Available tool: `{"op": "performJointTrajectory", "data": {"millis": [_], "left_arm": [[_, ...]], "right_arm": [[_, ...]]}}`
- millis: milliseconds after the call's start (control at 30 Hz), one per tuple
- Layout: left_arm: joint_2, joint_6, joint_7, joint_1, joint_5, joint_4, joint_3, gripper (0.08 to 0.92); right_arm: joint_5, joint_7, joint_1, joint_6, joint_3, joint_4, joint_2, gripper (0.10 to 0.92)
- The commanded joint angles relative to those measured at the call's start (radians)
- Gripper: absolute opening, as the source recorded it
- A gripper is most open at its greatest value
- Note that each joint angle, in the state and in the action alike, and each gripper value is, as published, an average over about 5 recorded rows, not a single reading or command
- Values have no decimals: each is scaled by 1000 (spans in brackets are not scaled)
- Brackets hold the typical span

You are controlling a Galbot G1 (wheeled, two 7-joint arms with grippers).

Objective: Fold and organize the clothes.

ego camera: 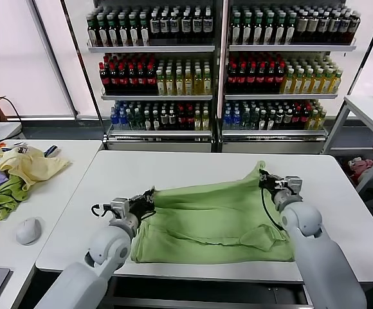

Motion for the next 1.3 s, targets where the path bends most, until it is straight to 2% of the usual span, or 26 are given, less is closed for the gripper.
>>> {"op": "performJointTrajectory", "data": {"millis": [33,367,567,667,867,1000,1167,1300], "left_arm": [[87,0,6,172,1,-216,-30,114],[95,25,19,220,61,-202,-25,114],[87,36,28,224,114,-175,-17,114],[74,28,31,223,157,-169,-11,134],[28,-12,-1,245,248,-184,-17,290],[-38,-27,-50,291,313,-203,-33,402],[-133,-27,-106,315,405,-136,-29,541],[-183,1,-128,317,438,-88,-22,653]], "right_arm": [[0,8,-275,-4,131,268,-16,113],[-38,24,-450,-8,211,364,29,113],[-87,36,-458,-26,187,345,47,113],[-122,34,-447,-37,164,334,57,149],[-146,31,-448,-22,151,347,65,316],[-147,30,-458,-8,159,360,61,428],[-148,29,-460,1,161,363,55,567],[-150,28,-456,7,159,356,51,679]]}}
